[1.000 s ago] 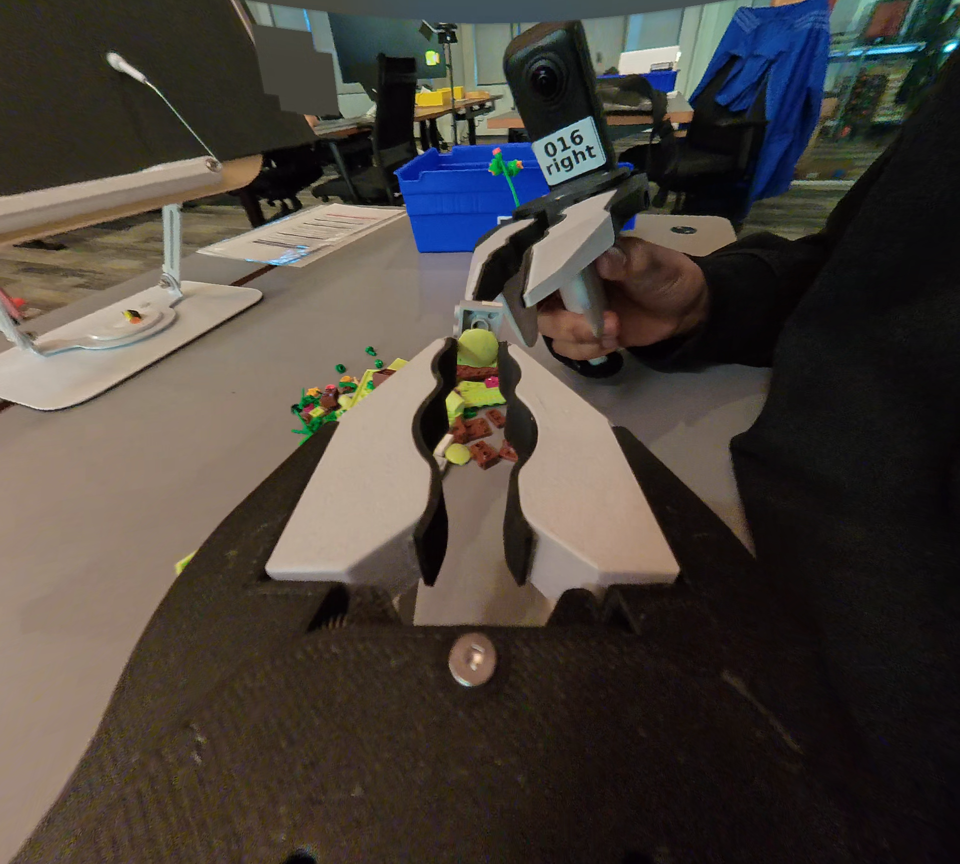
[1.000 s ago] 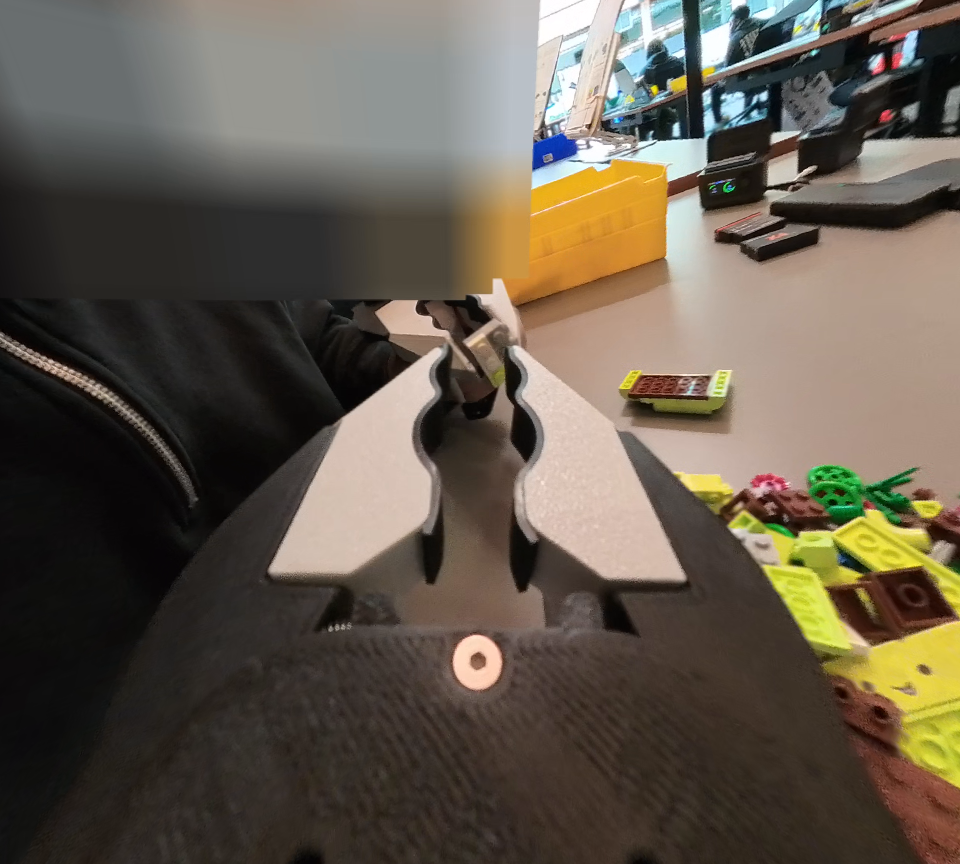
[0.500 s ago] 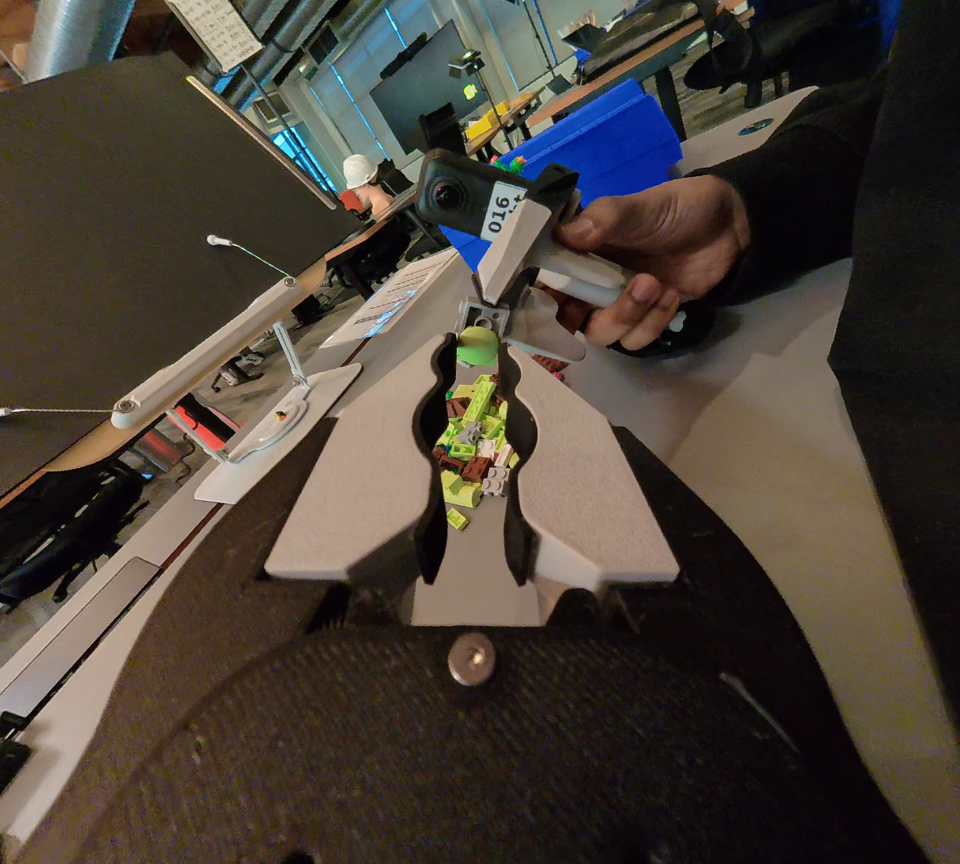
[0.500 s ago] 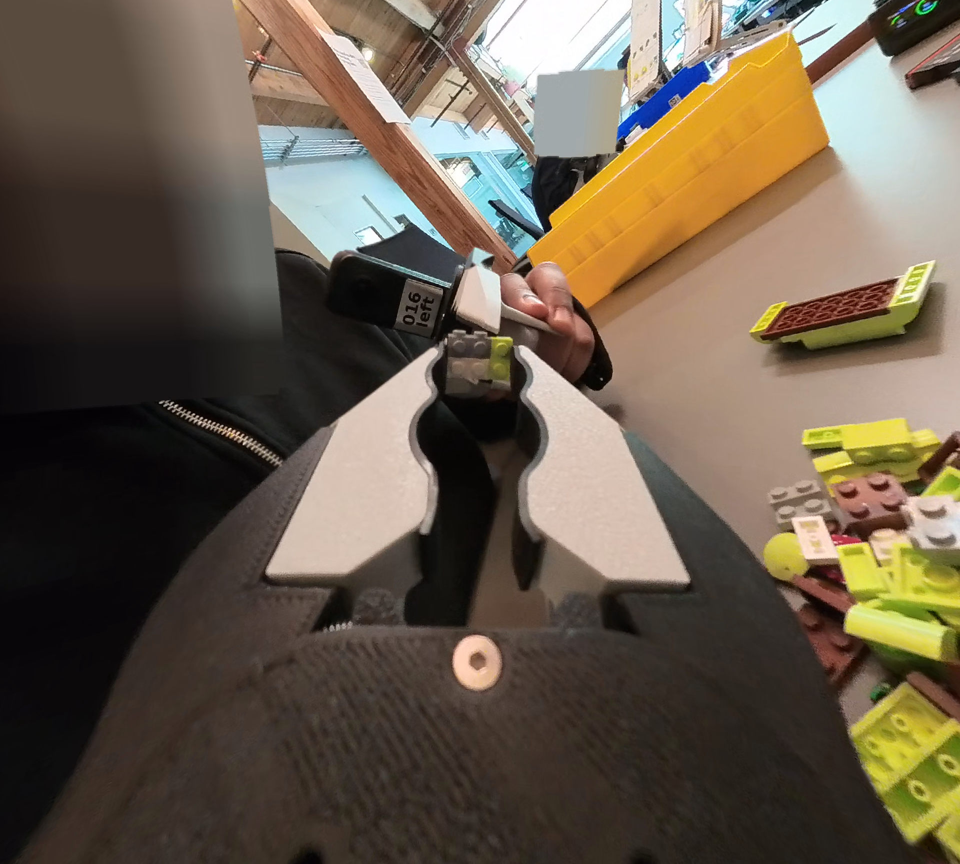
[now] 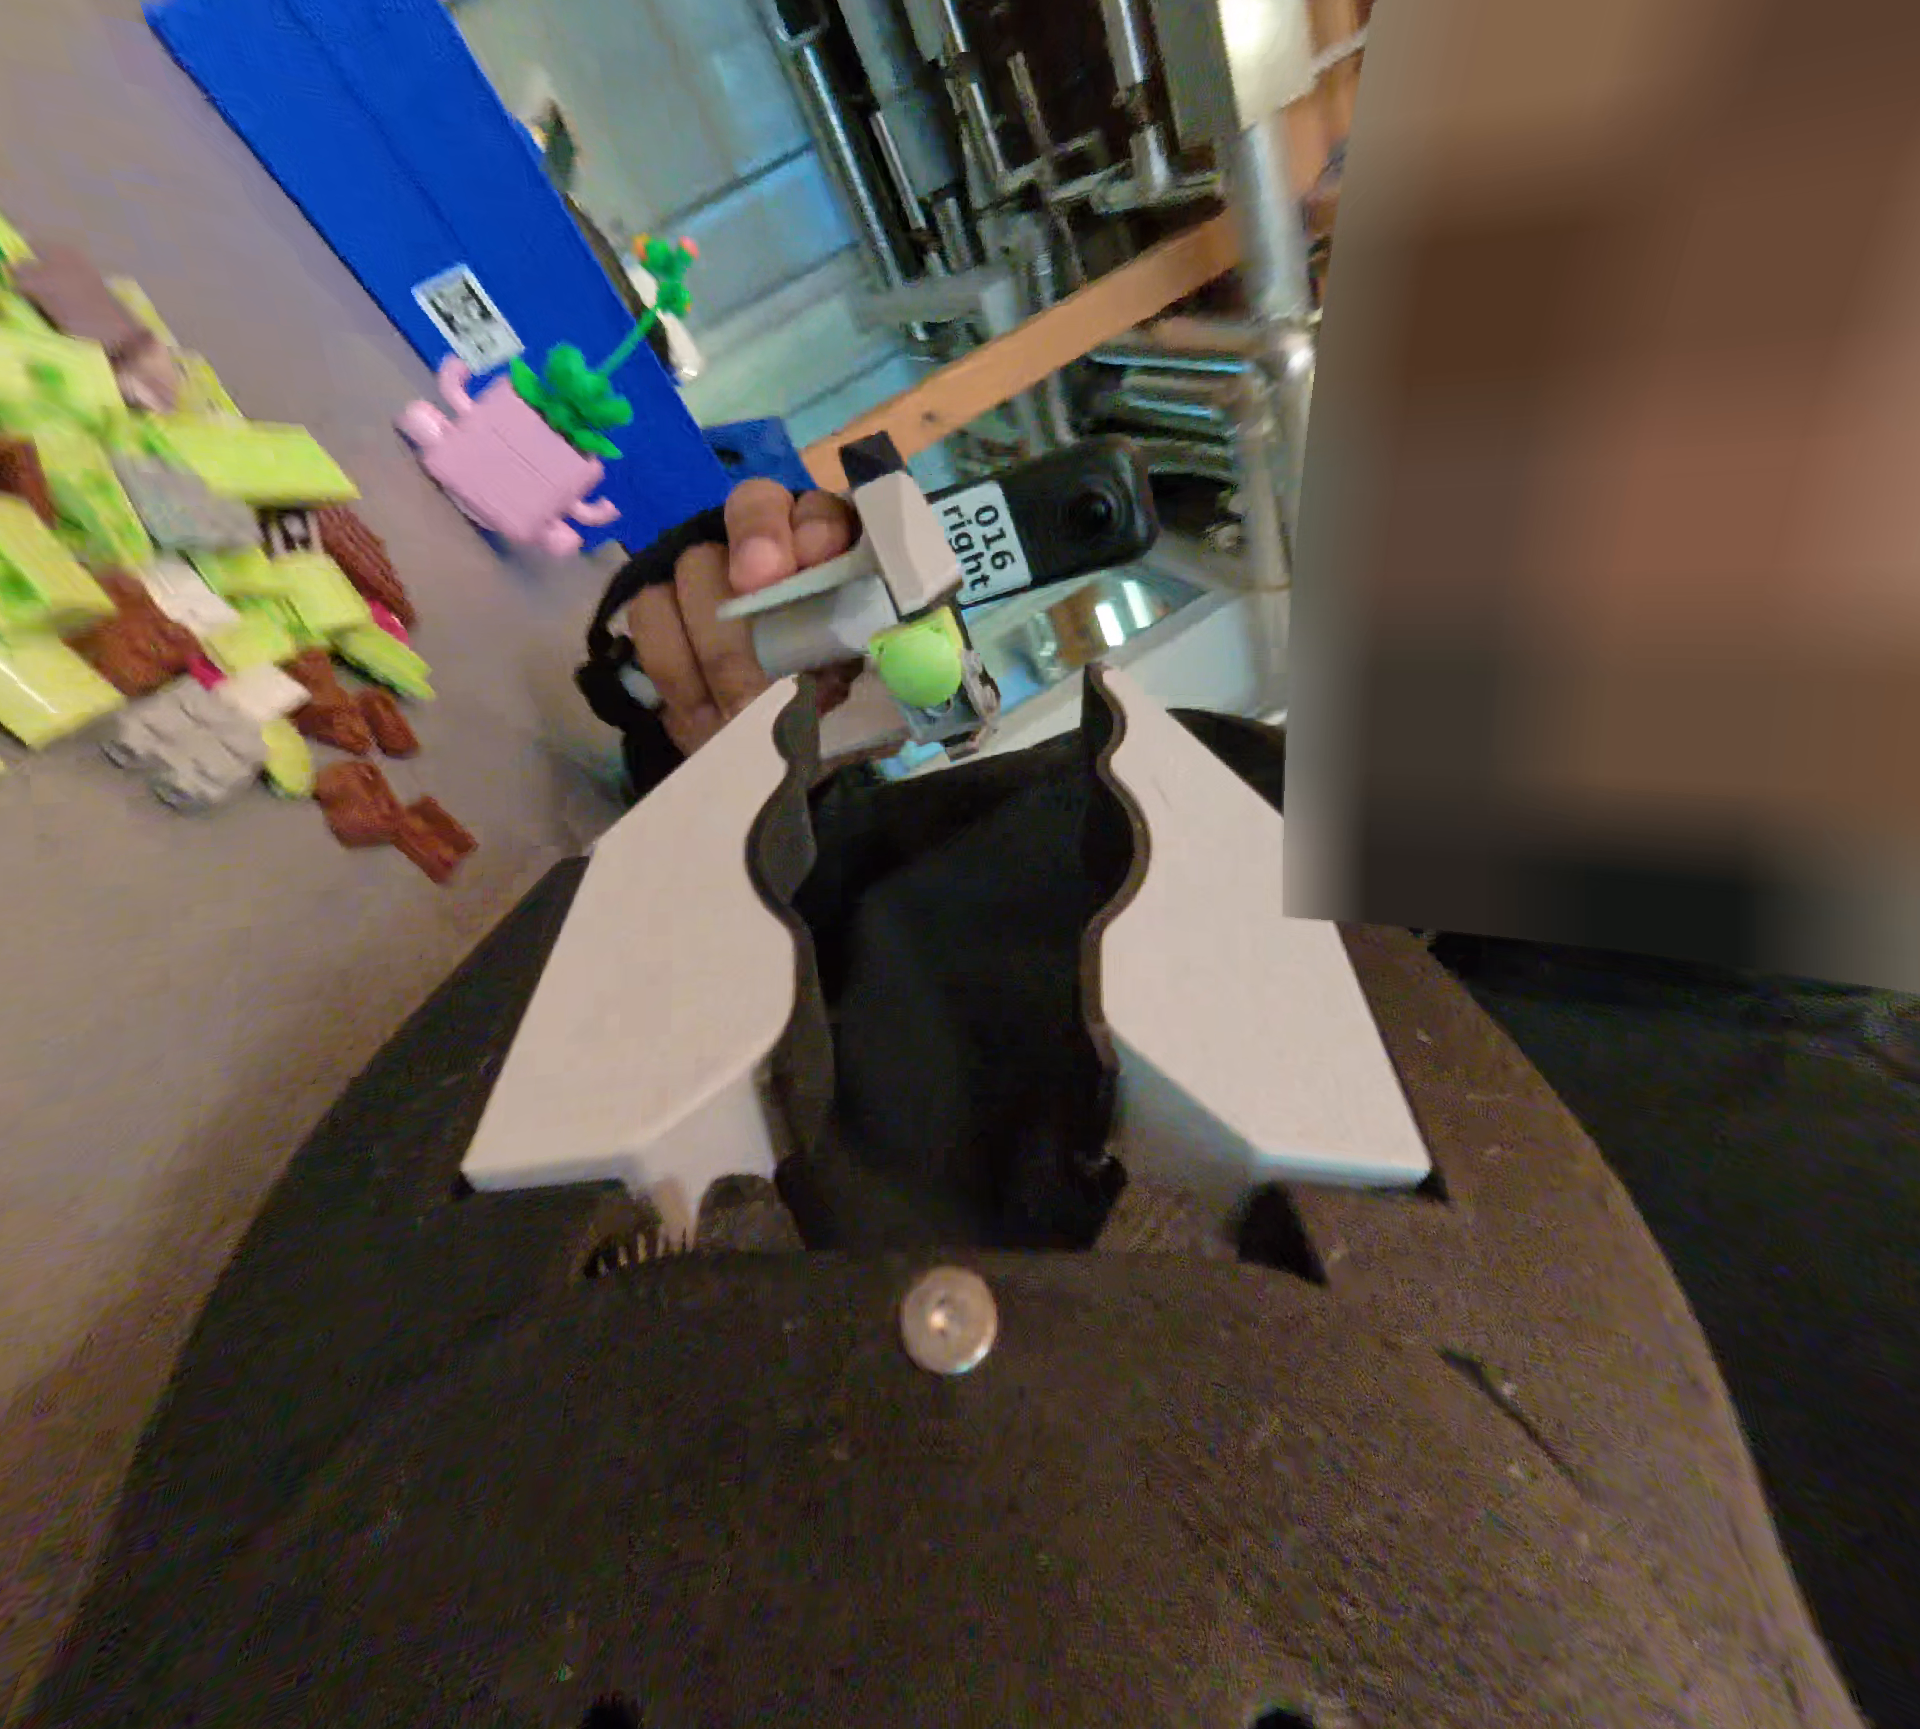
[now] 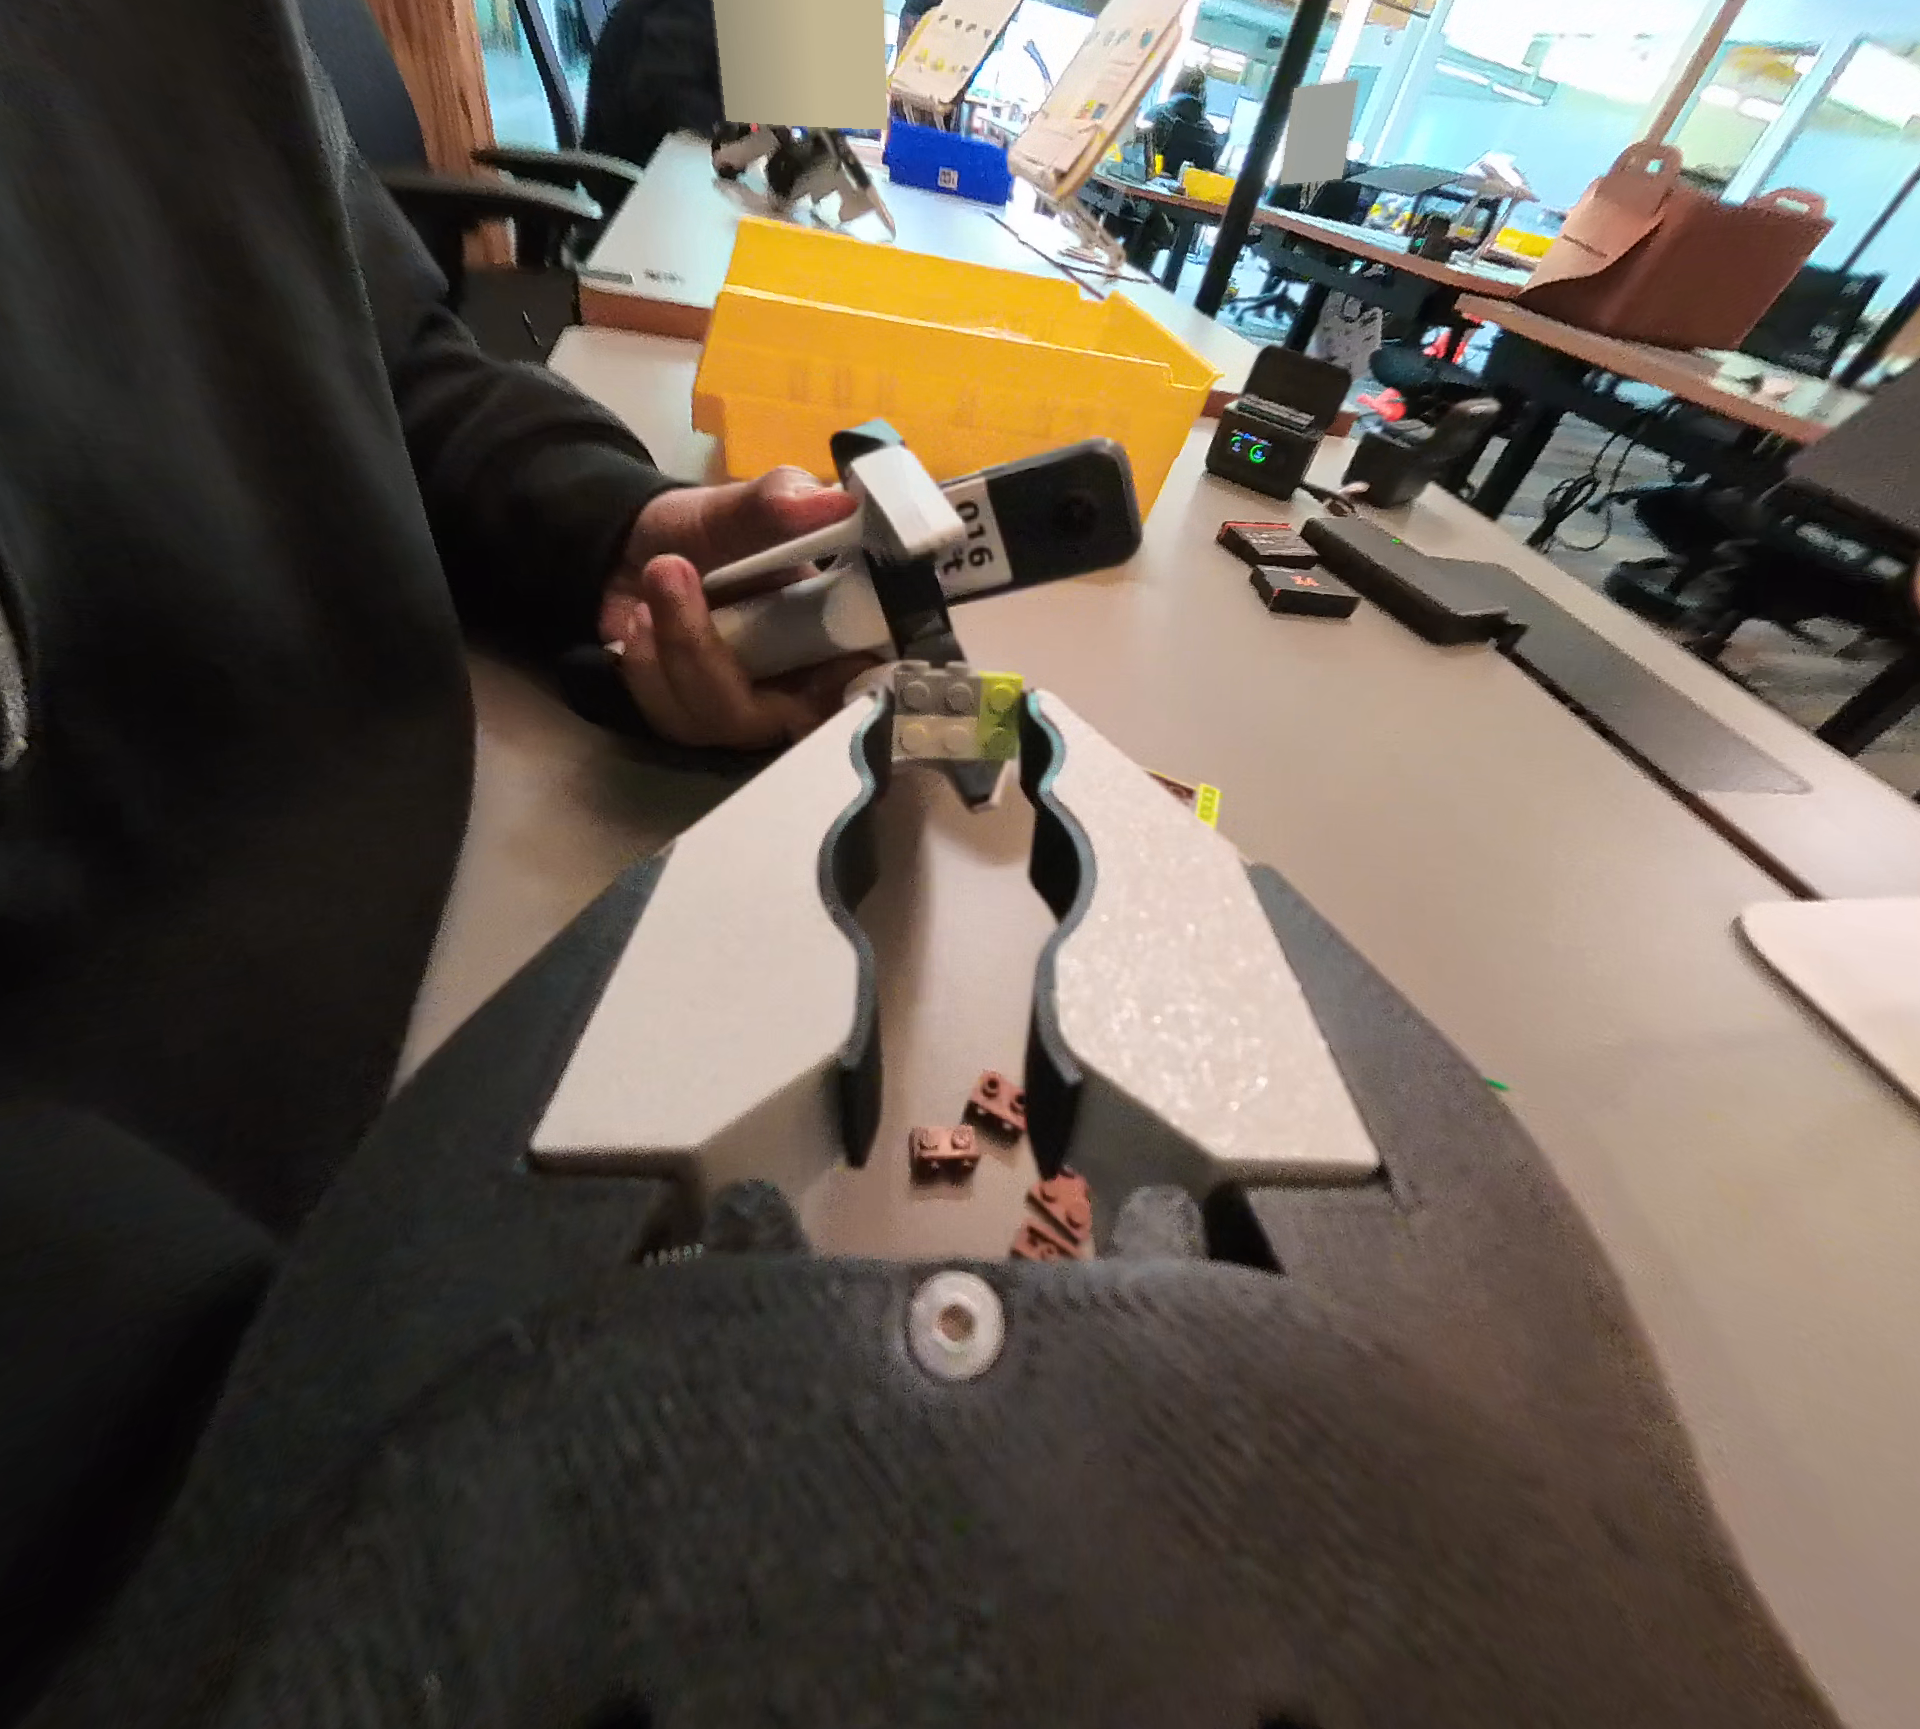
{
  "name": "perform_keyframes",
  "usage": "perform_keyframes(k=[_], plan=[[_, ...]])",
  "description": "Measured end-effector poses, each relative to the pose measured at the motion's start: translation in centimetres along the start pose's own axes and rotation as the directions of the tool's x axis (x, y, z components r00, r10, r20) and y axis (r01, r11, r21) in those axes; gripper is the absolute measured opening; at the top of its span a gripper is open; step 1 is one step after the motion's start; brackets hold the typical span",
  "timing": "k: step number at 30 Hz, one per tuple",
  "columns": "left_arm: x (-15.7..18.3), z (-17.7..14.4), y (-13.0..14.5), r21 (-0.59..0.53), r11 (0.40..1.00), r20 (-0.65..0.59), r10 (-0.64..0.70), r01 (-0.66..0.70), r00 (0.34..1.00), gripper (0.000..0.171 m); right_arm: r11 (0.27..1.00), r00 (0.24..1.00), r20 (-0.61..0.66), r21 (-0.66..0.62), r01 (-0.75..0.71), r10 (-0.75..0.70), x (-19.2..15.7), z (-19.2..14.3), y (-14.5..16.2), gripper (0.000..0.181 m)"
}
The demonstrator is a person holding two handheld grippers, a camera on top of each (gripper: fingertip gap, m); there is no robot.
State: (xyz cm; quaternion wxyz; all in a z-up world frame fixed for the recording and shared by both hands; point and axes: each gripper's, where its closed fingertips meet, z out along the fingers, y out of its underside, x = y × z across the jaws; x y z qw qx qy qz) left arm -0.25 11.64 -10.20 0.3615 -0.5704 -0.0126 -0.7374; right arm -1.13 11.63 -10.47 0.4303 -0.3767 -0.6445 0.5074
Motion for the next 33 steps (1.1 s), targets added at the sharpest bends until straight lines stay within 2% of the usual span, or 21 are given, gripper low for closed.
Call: perform_keyframes(k=[2,4,5,18,20,22,25,27,28,30,33], plan=[[-0.2,0.3,0.8,-0.022,0.998,-0.023,-0.064,0.064,0.998,0.037,0.998,0.998,-0.002,-0.016,0.066,-0.066,-0.5,0.3,0.2,0.023],[-0.2,0.7,1.1,-0.026,0.997,-0.033,-0.070,0.069,0.997,0.022,0.996,0.996,0.002,-0.016,0.093,-0.093,-0.8,0.5,0.3,0.022],[-0.1,0.7,1.1,-0.022,0.998,-0.030,-0.066,0.065,0.997,0.020,0.995,0.995,0.003,-0.014,0.096,-0.096,-0.8,0.5,0.3,0.022],[-0.3,0.3,0.5,-0.014,1.000,0.021,0.024,-0.024,0.999,0.015,0.998,0.998,0.009,0.017,0.068,-0.068,-0.5,0.1,-0.1,0.023],[-0.7,0.0,0.1,-0.006,0.994,0.082,0.110,-0.110,0.990,0.014,0.998,0.999,0.019,0.049,-0.028,0.028,0.0,-0.1,-0.5,0.036],[-0.9,-0.2,-0.3,-0.020,0.974,0.148,0.226,-0.226,0.963,0.014,0.973,0.978,0.048,0.101,-0.208,0.204,1.0,-0.5,-0.9,0.037],[-0.9,-0.2,-0.4,-0.082,0.906,0.236,0.423,-0.416,0.875,0.014,0.854,0.862,0.158,0.135,-0.503,0.482,2.2,-0.8,-0.5,0.034],[-0.9,-0.1,-0.2,-0.137,0.846,0.278,0.533,-0.516,0.799,0.014,0.762,0.768,0.250,0.143,-0.631,0.589,2.3,-0.9,-0.6,0.033],[-1.1,-0.1,-0.1,-0.165,0.820,0.295,0.571,-0.548,0.766,0.014,0.733,0.737,0.286,0.146,-0.665,0.612,2.1,-0.9,-0.7,0.031],[-1.2,0.0,0.2,-0.201,0.787,0.306,0.616,-0.583,0.726,0.014,0.724,0.721,0.308,0.128,-0.678,0.621,1.7,-0.6,-0.6,0.029],[-1.1,0.1,0.3,-0.200,0.788,0.299,0.615,-0.583,0.729,0.014,0.757,0.743,0.306,0.096,-0.646,0.595,0.9,-0.1,-0.4,0.021]])
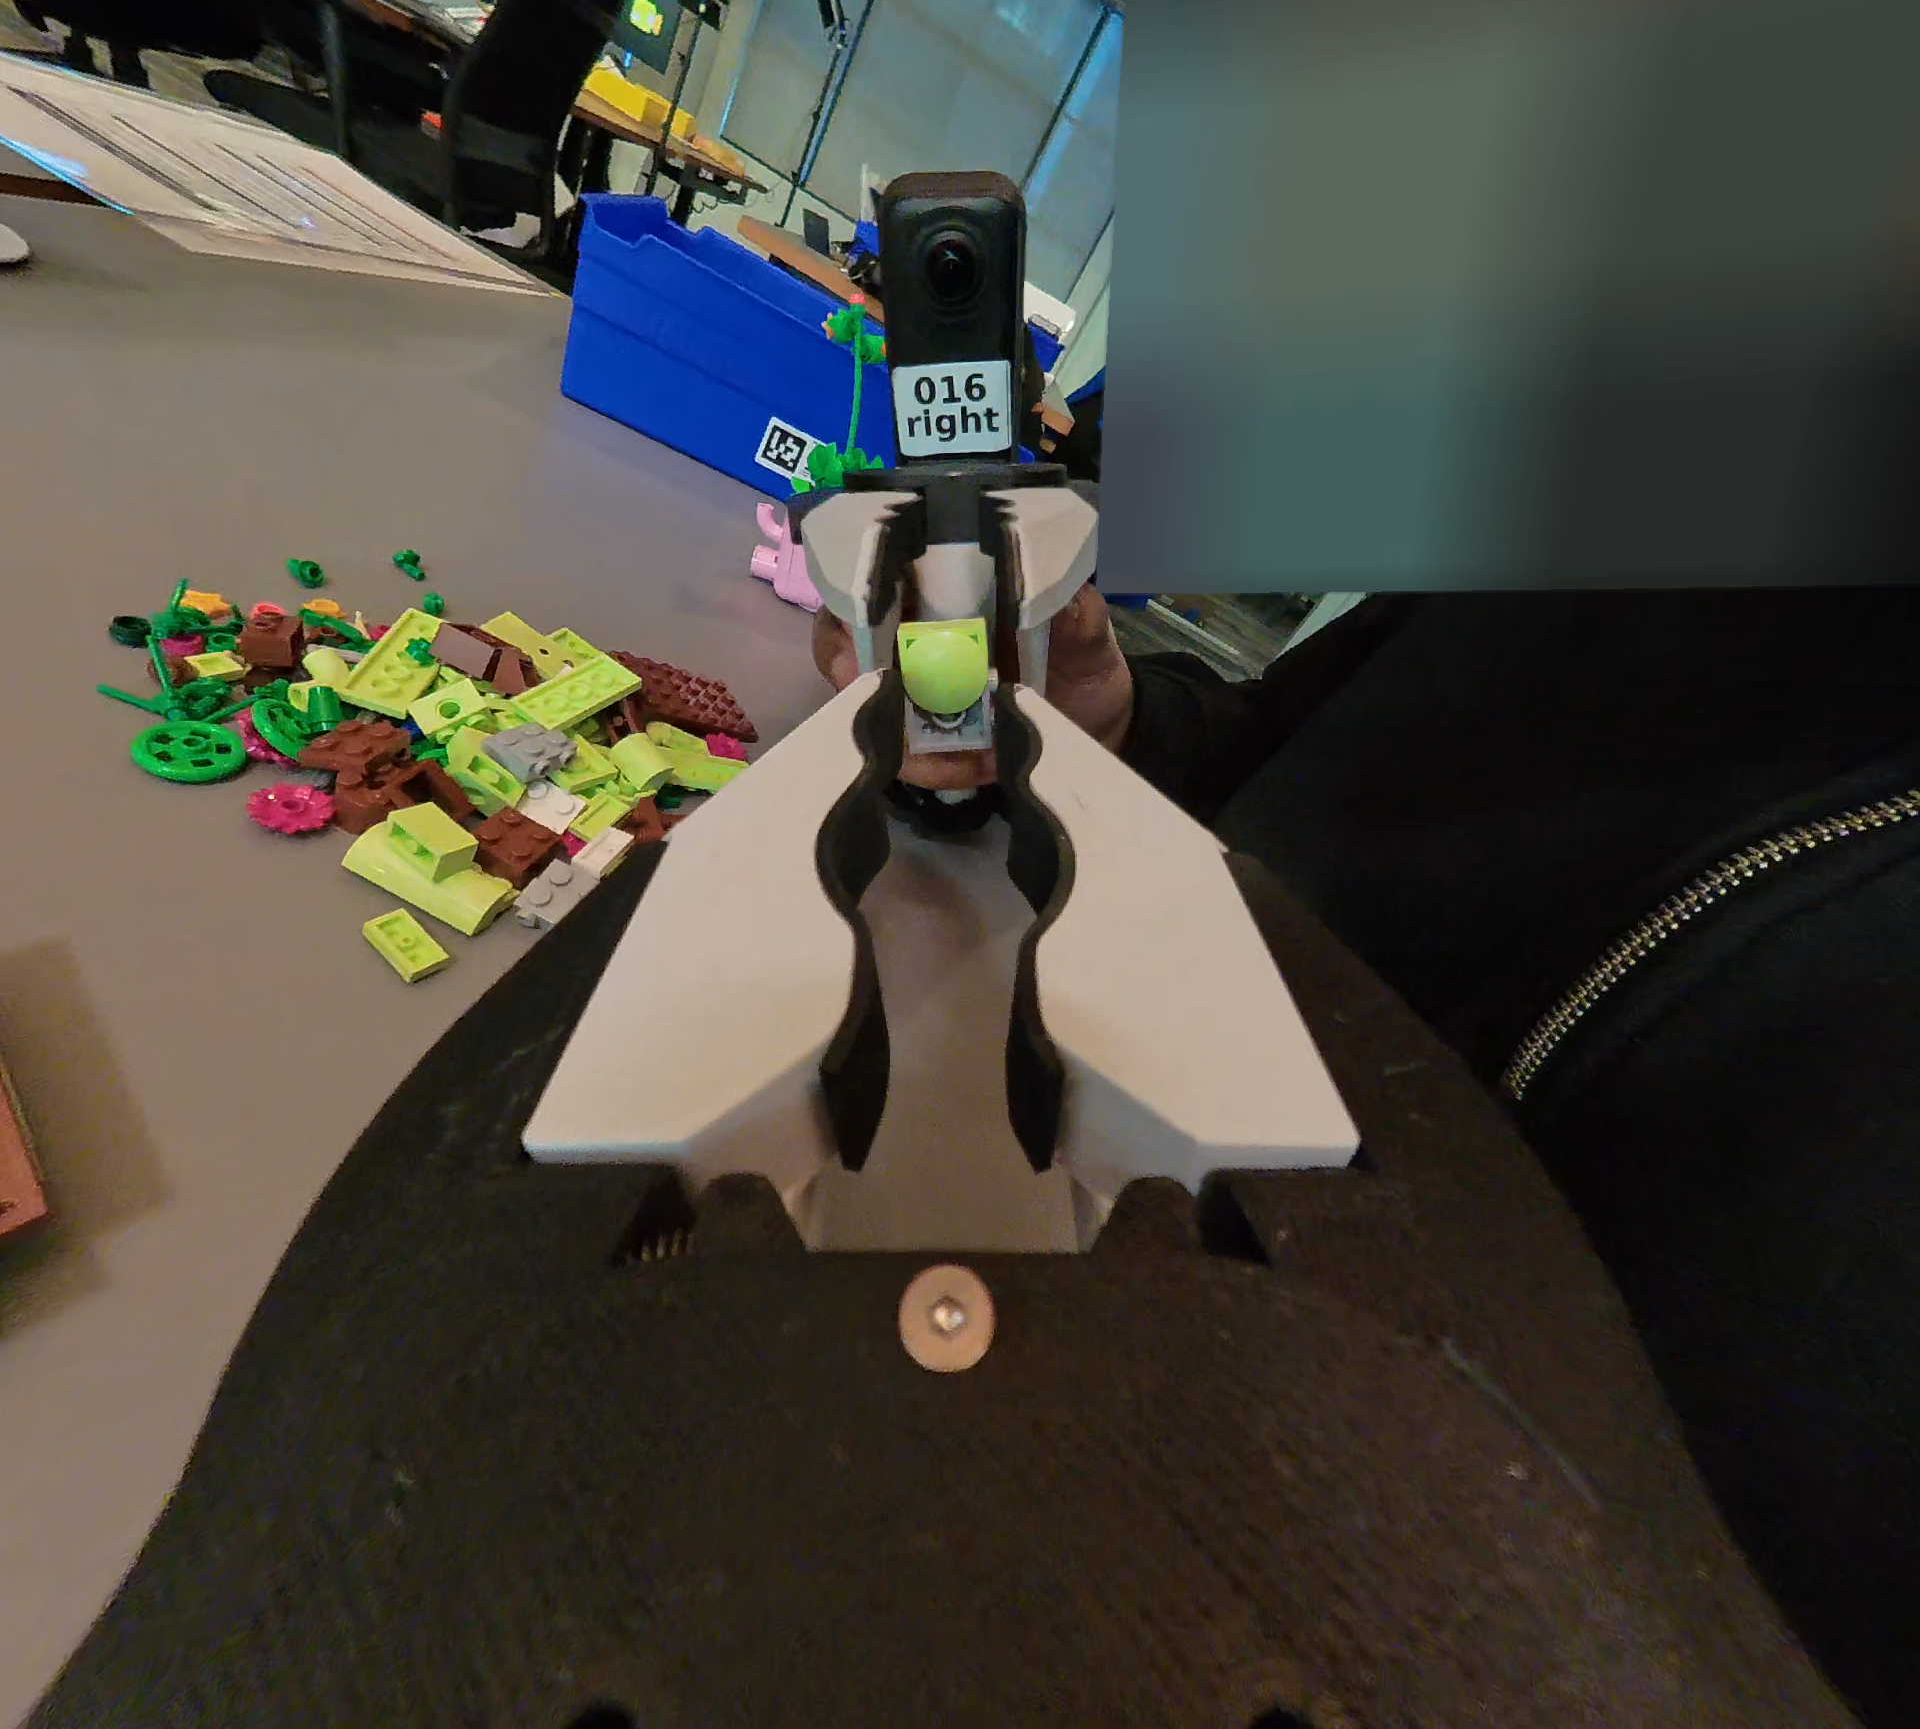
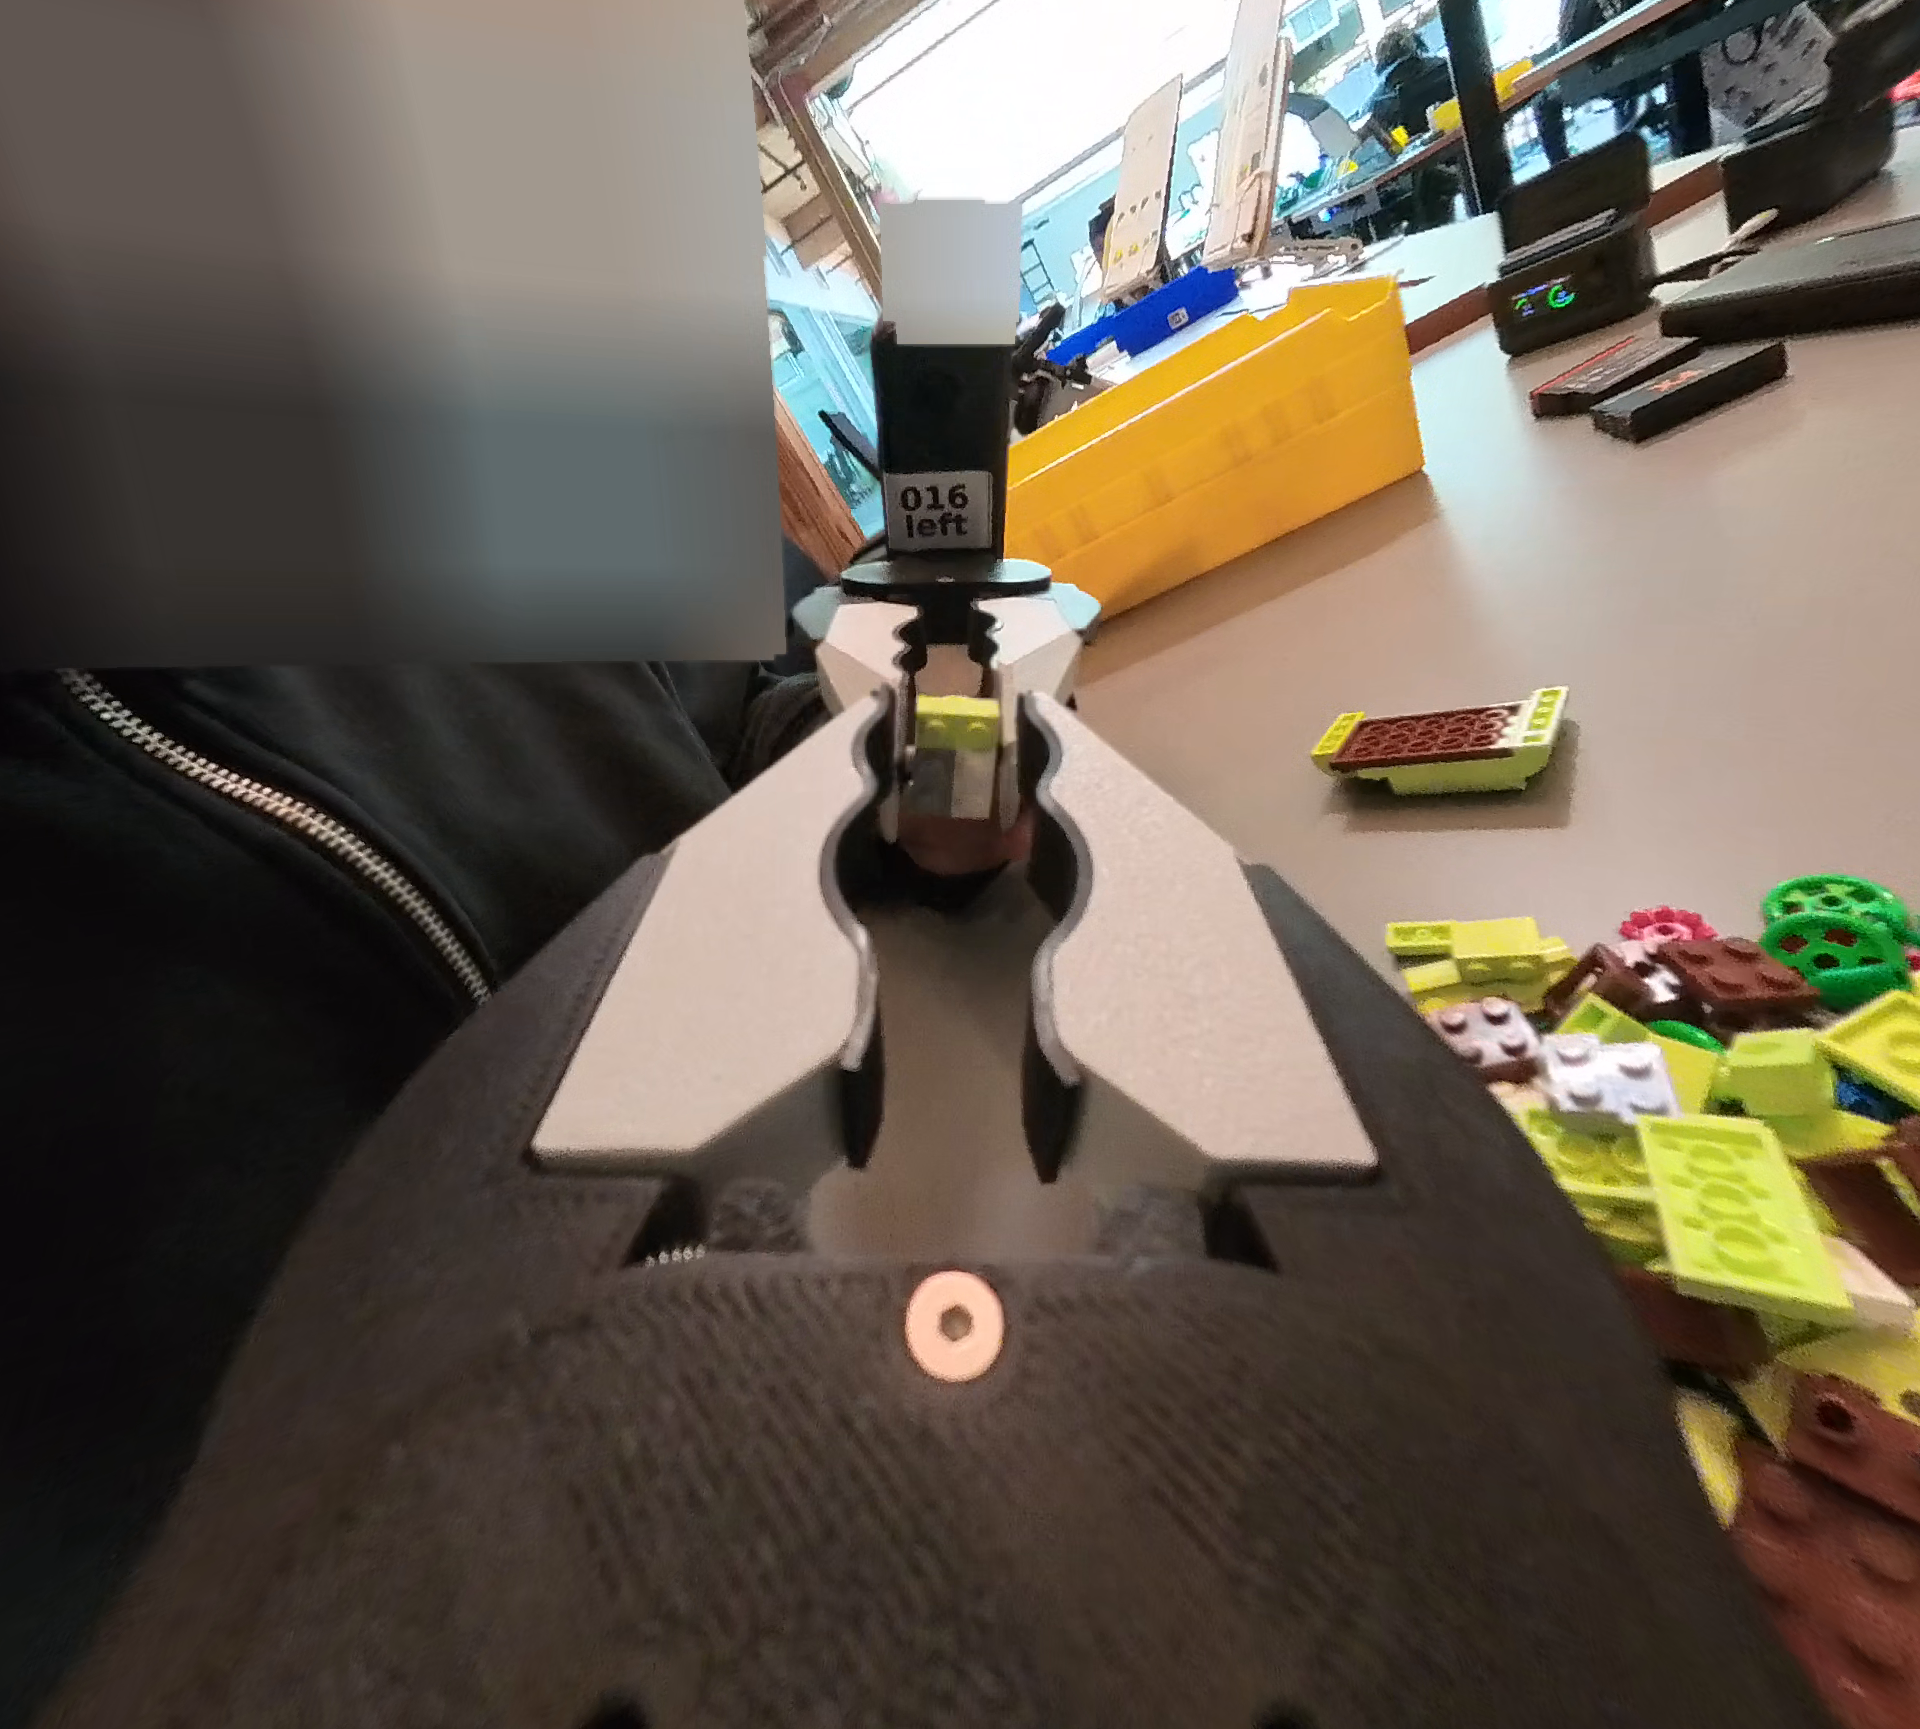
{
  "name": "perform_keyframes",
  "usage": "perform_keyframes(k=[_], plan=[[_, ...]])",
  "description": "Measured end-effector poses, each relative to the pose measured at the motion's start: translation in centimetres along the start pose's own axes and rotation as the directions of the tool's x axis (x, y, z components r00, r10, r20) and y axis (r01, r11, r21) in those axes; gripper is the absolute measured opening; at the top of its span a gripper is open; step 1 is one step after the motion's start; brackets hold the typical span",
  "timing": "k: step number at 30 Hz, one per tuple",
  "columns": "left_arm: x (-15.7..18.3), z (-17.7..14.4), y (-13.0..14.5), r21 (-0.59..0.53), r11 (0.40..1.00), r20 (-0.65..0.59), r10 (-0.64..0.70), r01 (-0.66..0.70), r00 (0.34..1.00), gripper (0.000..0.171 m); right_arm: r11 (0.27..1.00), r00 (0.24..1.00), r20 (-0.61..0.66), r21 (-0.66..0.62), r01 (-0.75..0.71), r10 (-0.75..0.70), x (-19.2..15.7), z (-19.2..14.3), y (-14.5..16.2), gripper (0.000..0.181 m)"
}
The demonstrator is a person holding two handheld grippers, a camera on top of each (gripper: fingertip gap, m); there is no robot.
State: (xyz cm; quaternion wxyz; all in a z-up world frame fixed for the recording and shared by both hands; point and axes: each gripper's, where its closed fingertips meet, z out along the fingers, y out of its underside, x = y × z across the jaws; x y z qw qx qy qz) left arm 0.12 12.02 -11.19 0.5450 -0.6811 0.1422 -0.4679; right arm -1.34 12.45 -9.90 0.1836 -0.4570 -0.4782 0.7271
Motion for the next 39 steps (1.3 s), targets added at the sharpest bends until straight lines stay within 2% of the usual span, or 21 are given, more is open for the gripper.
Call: perform_keyframes(k=[3,15,29,35,39], plan=[[0.0,0.0,0.0,-0.002,1.000,-0.001,0.008,-0.008,1.000,0.014,1.000,1.000,0.000,-0.021,0.009,-0.009,-0.1,0.1,0.4,0.013],[0.8,0.0,0.2,0.001,0.993,0.003,0.120,-0.120,0.993,0.019,0.998,0.999,0.013,-0.059,0.033,-0.032,-0.7,0.1,0.6,0.013],[0.7,0.0,0.3,-0.026,0.989,0.013,0.143,-0.143,0.990,0.014,0.997,0.998,0.024,-0.064,0.051,-0.050,-0.9,0.1,0.7,0.013],[0.9,0.0,0.3,-0.018,0.996,-0.031,0.082,-0.082,0.996,0.014,0.994,0.997,0.031,-0.083,0.076,-0.073,-1.2,0.1,0.8,0.013],[1.1,0.0,0.3,-0.004,0.995,-0.032,0.099,-0.100,0.995,0.015,0.993,0.997,0.024,-0.091,0.079,-0.077,-1.1,0.0,0.8,0.013]])
